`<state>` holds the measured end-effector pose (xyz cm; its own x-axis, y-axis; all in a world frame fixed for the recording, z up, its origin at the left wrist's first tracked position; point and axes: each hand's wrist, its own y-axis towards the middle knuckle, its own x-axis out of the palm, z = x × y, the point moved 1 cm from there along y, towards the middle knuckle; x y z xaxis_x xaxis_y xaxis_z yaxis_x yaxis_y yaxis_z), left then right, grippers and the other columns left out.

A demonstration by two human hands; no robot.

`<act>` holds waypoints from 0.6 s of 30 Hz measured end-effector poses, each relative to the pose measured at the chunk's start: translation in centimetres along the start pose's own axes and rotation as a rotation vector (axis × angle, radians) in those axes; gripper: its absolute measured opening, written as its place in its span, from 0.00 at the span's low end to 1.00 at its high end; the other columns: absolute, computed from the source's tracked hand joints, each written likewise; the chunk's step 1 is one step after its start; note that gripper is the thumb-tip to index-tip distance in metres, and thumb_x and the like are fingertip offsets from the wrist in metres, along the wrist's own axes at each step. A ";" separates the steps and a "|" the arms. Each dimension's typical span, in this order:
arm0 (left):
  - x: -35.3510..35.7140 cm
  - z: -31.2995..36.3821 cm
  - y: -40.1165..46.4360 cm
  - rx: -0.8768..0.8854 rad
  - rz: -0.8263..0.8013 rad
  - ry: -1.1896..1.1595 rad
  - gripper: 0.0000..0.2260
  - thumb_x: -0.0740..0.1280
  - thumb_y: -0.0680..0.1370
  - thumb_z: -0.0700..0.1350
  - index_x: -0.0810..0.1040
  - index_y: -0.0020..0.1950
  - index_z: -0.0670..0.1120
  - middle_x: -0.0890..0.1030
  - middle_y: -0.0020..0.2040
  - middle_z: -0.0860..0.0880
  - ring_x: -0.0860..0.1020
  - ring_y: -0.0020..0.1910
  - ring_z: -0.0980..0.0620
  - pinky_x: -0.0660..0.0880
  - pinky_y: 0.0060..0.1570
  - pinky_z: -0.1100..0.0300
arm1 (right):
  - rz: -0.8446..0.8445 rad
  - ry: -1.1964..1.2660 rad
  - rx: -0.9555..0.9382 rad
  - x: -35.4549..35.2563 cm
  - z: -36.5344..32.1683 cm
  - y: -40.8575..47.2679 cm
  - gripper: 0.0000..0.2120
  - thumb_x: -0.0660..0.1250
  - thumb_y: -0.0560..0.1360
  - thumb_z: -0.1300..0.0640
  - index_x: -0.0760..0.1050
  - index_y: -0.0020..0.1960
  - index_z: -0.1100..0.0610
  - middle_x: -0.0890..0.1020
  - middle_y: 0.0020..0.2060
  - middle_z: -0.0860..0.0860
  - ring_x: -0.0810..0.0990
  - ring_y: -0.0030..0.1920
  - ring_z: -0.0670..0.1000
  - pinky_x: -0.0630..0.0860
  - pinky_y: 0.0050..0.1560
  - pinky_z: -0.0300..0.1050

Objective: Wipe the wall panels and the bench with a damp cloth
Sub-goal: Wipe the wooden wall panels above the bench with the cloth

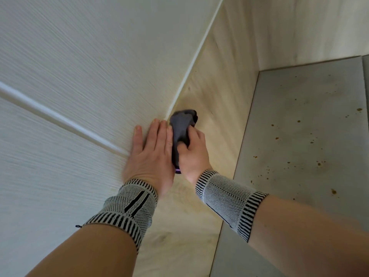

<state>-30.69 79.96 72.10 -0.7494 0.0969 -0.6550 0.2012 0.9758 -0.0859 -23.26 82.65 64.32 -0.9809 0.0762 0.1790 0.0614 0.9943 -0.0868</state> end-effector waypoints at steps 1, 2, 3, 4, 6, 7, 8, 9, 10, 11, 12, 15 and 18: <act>-0.1 0.0 0.0 0.003 -0.001 0.003 0.31 0.42 0.82 0.54 0.22 0.69 0.39 0.32 0.79 0.43 0.31 0.77 0.43 0.17 0.57 0.41 | 0.004 0.003 -0.015 0.0 0.6 -0.2 0.22 0.59 0.79 0.62 0.64 0.73 0.59 0.64 0.68 0.50 0.69 0.64 0.47 0.62 0.64 0.32; -0.1 0.0 -0.1 0.004 0.001 0.010 0.31 0.42 0.82 0.53 0.22 0.69 0.39 0.32 0.79 0.43 0.32 0.77 0.43 0.18 0.57 0.41 | 0.013 -0.012 0.011 -0.1 1.7 -0.4 0.22 0.58 0.80 0.62 0.64 0.73 0.59 0.64 0.69 0.50 0.70 0.64 0.48 0.63 0.65 0.34; -0.1 0.0 -0.1 0.006 0.007 0.023 0.31 0.43 0.82 0.52 0.23 0.69 0.39 0.32 0.79 0.43 0.32 0.77 0.43 0.18 0.58 0.40 | 0.016 -0.034 0.084 -0.5 2.9 -0.3 0.21 0.57 0.81 0.61 0.63 0.73 0.59 0.64 0.69 0.51 0.71 0.63 0.49 0.66 0.64 0.37; -0.1 0.0 -0.1 0.007 0.008 0.032 0.32 0.43 0.82 0.51 0.23 0.69 0.39 0.32 0.79 0.43 0.32 0.77 0.43 0.18 0.58 0.40 | 0.006 -0.066 0.202 -0.9 3.9 -0.2 0.21 0.55 0.82 0.60 0.62 0.74 0.58 0.64 0.70 0.51 0.73 0.60 0.50 0.69 0.62 0.40; 0.0 0.1 -0.2 0.009 0.009 0.038 0.32 0.44 0.82 0.50 0.22 0.69 0.38 0.33 0.79 0.43 0.33 0.78 0.42 0.19 0.58 0.39 | -0.013 -0.124 0.436 -1.5 5.1 0.3 0.21 0.53 0.82 0.61 0.60 0.75 0.58 0.64 0.71 0.54 0.74 0.55 0.53 0.72 0.53 0.42; 0.2 0.1 -0.1 0.004 0.015 0.040 0.32 0.44 0.82 0.50 0.22 0.69 0.38 0.33 0.79 0.43 0.33 0.78 0.42 0.19 0.58 0.39 | -0.007 -0.131 0.455 -1.6 5.0 0.6 0.21 0.53 0.82 0.62 0.61 0.75 0.58 0.65 0.70 0.55 0.75 0.56 0.54 0.73 0.52 0.43; 0.2 0.0 0.0 0.003 0.017 0.041 0.32 0.44 0.82 0.51 0.22 0.69 0.38 0.33 0.79 0.43 0.33 0.78 0.42 0.19 0.58 0.39 | 0.007 -0.128 0.399 -1.4 4.3 0.8 0.21 0.54 0.81 0.62 0.63 0.74 0.59 0.66 0.70 0.55 0.75 0.58 0.55 0.72 0.53 0.42; 0.2 0.0 0.0 0.010 0.010 0.040 0.32 0.43 0.82 0.52 0.22 0.69 0.38 0.33 0.79 0.43 0.33 0.78 0.42 0.19 0.58 0.39 | 0.018 -0.116 0.297 -1.0 3.3 0.6 0.20 0.55 0.81 0.62 0.64 0.72 0.60 0.66 0.70 0.55 0.73 0.61 0.55 0.71 0.57 0.41; 0.2 0.0 0.0 0.013 0.002 0.041 0.32 0.43 0.82 0.53 0.22 0.68 0.38 0.33 0.79 0.42 0.32 0.77 0.42 0.19 0.58 0.39 | 0.016 -0.096 0.173 -0.5 2.1 0.1 0.20 0.56 0.80 0.62 0.66 0.72 0.60 0.65 0.69 0.54 0.72 0.63 0.53 0.68 0.62 0.40; 0.2 0.0 0.1 0.010 -0.001 0.042 0.32 0.42 0.82 0.54 0.21 0.68 0.38 0.32 0.79 0.42 0.32 0.77 0.42 0.19 0.60 0.39 | 0.006 -0.093 0.061 0.0 1.3 -0.6 0.21 0.57 0.79 0.62 0.66 0.72 0.59 0.65 0.70 0.53 0.70 0.65 0.52 0.65 0.65 0.38; 0.2 0.0 0.1 0.008 -0.004 0.047 0.32 0.41 0.81 0.54 0.21 0.68 0.38 0.32 0.79 0.42 0.32 0.77 0.42 0.20 0.62 0.39 | 0.001 -0.099 -0.022 0.2 1.0 -1.2 0.21 0.58 0.79 0.61 0.66 0.72 0.58 0.65 0.70 0.52 0.69 0.66 0.50 0.63 0.66 0.36; 0.1 0.1 -0.1 0.011 0.001 0.068 0.32 0.41 0.82 0.54 0.23 0.69 0.38 0.33 0.79 0.42 0.33 0.78 0.42 0.24 0.66 0.38 | -0.018 -0.151 -0.046 -0.7 2.0 -0.7 0.20 0.58 0.81 0.59 0.66 0.73 0.56 0.65 0.70 0.50 0.70 0.65 0.49 0.63 0.62 0.33; -0.1 0.0 -0.2 0.008 0.006 0.070 0.32 0.42 0.82 0.54 0.23 0.70 0.38 0.33 0.79 0.42 0.34 0.78 0.42 0.25 0.66 0.39 | 0.030 -0.207 0.156 -1.7 2.7 1.2 0.18 0.56 0.82 0.60 0.68 0.71 0.56 0.67 0.69 0.52 0.73 0.62 0.51 0.65 0.56 0.34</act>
<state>-30.69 79.71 72.13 -0.7902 0.1161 -0.6018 0.2103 0.9736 -0.0882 -21.97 83.52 61.25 -0.9969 0.0730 -0.0290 0.0779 0.9671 -0.2421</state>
